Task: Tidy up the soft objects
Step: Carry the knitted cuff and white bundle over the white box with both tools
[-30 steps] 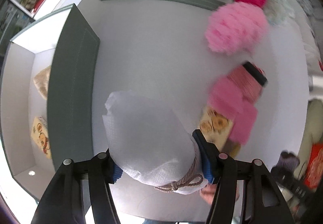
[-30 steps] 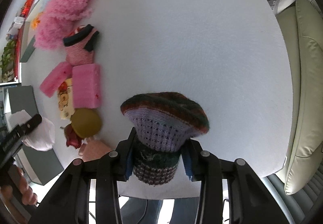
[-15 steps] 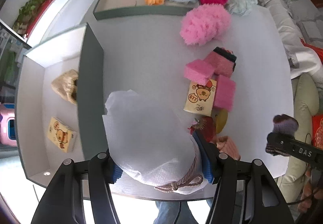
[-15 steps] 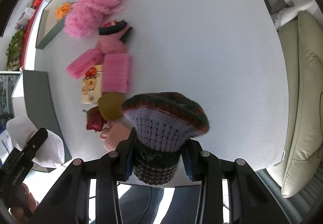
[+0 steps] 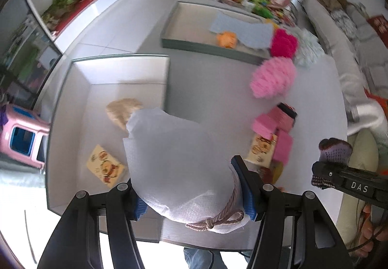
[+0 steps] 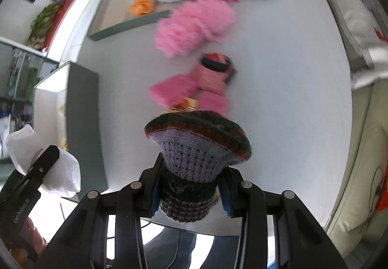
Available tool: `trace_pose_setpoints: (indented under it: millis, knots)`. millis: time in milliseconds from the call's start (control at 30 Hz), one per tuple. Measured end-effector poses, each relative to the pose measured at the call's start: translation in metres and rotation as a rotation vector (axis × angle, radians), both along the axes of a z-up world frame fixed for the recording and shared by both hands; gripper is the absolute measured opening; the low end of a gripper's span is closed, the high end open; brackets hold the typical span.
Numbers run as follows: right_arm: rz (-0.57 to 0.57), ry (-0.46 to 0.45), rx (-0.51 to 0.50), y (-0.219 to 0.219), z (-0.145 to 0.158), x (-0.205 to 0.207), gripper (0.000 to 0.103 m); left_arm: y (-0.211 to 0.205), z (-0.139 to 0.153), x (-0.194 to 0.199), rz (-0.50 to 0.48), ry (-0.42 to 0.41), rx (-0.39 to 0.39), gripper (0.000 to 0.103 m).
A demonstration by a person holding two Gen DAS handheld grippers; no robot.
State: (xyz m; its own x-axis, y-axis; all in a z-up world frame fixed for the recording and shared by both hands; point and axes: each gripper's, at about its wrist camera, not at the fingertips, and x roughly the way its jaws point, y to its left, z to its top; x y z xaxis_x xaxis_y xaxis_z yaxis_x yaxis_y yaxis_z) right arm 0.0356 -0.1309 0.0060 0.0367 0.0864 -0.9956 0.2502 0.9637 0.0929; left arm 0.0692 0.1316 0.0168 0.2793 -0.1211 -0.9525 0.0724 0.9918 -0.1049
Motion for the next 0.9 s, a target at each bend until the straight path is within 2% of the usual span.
trace_pose_setpoints:
  millis: [200,333,533,733,900]
  knots:
    - [0.165,-0.022,0.022,0.068,0.008,0.032,0.043,0.050,0.005,-0.001,0.128,-0.030,0.005,0.062]
    - [0.279,-0.034,0.049,0.116,0.010,0.047,0.043,0.091,0.006,-0.005,0.246,-0.049,0.031,0.062]
    - [0.413,-0.047,0.072,0.175,0.012,0.064,0.043,0.141,-0.003,-0.009,0.378,-0.032,0.060,0.062]
    - [0.497,-0.052,0.079,0.218,0.009,0.084,0.042,0.164,-0.013,-0.007,0.440,-0.016,0.077,0.062]
    - [0.538,-0.051,0.069,0.238,0.002,0.095,0.042,0.169,-0.022,-0.001,0.457,-0.001,0.086,0.062]
